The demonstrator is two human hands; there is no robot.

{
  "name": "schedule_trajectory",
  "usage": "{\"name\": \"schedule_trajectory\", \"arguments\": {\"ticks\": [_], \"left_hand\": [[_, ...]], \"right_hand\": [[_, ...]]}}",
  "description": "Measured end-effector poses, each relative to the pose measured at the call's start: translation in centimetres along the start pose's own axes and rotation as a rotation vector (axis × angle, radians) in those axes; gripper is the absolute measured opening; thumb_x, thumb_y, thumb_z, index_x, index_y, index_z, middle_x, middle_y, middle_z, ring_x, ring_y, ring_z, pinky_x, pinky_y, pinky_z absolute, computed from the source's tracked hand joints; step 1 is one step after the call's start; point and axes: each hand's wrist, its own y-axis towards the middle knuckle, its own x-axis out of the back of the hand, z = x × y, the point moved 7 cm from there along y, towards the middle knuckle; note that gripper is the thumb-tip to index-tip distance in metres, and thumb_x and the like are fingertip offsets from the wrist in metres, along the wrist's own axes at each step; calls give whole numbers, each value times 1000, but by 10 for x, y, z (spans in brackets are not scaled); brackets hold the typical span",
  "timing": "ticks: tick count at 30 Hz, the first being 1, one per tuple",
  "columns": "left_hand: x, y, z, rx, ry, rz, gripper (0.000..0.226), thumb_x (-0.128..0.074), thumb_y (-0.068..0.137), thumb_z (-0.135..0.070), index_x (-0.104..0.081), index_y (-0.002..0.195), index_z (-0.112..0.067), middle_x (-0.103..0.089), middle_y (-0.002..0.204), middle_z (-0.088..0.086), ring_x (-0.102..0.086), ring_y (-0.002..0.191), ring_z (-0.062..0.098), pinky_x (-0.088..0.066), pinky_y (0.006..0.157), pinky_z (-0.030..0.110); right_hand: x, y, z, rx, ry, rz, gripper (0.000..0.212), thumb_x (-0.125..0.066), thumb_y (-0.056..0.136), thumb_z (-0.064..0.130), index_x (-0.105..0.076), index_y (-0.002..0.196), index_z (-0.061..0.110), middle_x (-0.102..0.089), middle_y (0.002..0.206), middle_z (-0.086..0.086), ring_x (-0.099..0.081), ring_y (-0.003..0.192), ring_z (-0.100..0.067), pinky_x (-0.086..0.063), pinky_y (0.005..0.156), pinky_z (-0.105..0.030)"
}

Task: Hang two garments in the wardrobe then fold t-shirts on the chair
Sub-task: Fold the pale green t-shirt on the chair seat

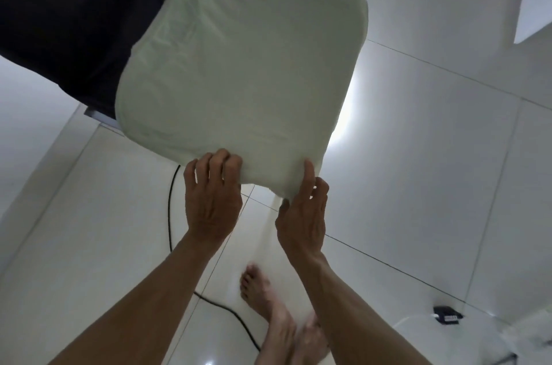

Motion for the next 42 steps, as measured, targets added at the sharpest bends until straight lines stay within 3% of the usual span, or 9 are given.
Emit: {"name": "schedule_trajectory", "arguments": {"ticks": [5, 9, 15, 19, 23, 30, 35, 39, 42], "left_hand": [[10, -10, 5, 27, -66, 37, 15, -57, 91, -1, -63, 103, -7, -63, 107, 12, -56, 100, 34, -45, 90, 47], [32, -4, 1, 76, -191, 1, 19, -51, 89, 4, -63, 102, -4, -64, 100, 12, -58, 96, 33, -43, 89, 43], [37, 34, 0, 30, -313, 265, 20, -44, 96, -7, -61, 107, -5, -64, 96, 12, -60, 87, 35, -48, 80, 45], [36, 38, -12, -77, -22, 460, 28, -64, 77, -24, -57, 102, -14, -60, 94, 3, -58, 88, 29, -44, 74, 42], [26, 13, -14, -76, 145, 459, 60, -74, 62, -8, -51, 118, -12, -52, 112, 6, -51, 100, 30, -43, 84, 43], [-5, -4, -14, -100, 101, 10, 50, -62, 78, 0, -47, 124, -10, -49, 121, 13, -48, 107, 35, -44, 95, 53], [-10, -7, -12, -76, 23, -95, 40, -56, 82, 1, -48, 120, -11, -49, 117, 11, -49, 103, 34, -44, 95, 54], [7, -11, -26, -80, 4, -24, 23, -56, 92, -7, -59, 115, -8, -60, 113, 15, -52, 102, 35, -44, 95, 55], [10, -6, -51, -154, -10, 127, 32, -61, 86, -12, -61, 118, -9, -58, 118, 13, -54, 104, 36, -41, 100, 55]], "right_hand": [[3, -5, -22, -152, 183, 111, 58, -43, 93, -4, -35, 142, 24, -53, 120, 1, -57, 101, -23, -48, 72, -37], [28, -11, -16, -29, 253, -11, 23, -46, 93, -7, -58, 105, 8, -53, 100, 0, -44, 81, -9, -35, 72, -20], [63, 1, -12, -142, 407, 89, 22, -40, 95, 1, -51, 85, 18, -63, 77, -2, -60, 76, -20, -46, 60, -34], [73, 5, 1, -86, 339, 144, 11, -54, 93, 6, -54, 97, 16, -60, 85, 0, -56, 79, -17, -42, 69, -27], [47, 1, -6, -161, 246, 281, 48, -75, 84, 13, -46, 122, 16, -55, 118, -3, -57, 104, -24, -49, 82, -32], [-10, 0, -24, -179, 118, 164, 110, -77, 78, 5, 1, 151, 33, -35, 140, -3, -41, 120, -23, -50, 86, -35], [-16, -2, -35, -245, 245, 75, 77, -44, 89, -9, -20, 149, 34, -55, 120, 2, -52, 104, -19, -41, 72, -31], [26, -16, -28, -115, 316, -56, 38, -46, 89, -13, -56, 120, 7, -59, 108, -8, -56, 94, -22, -36, 74, -11], [53, -12, -20, -39, 347, -15, 24, -47, 93, -8, -59, 107, 8, -60, 101, -3, -55, 88, -17, -36, 72, -9]]}}
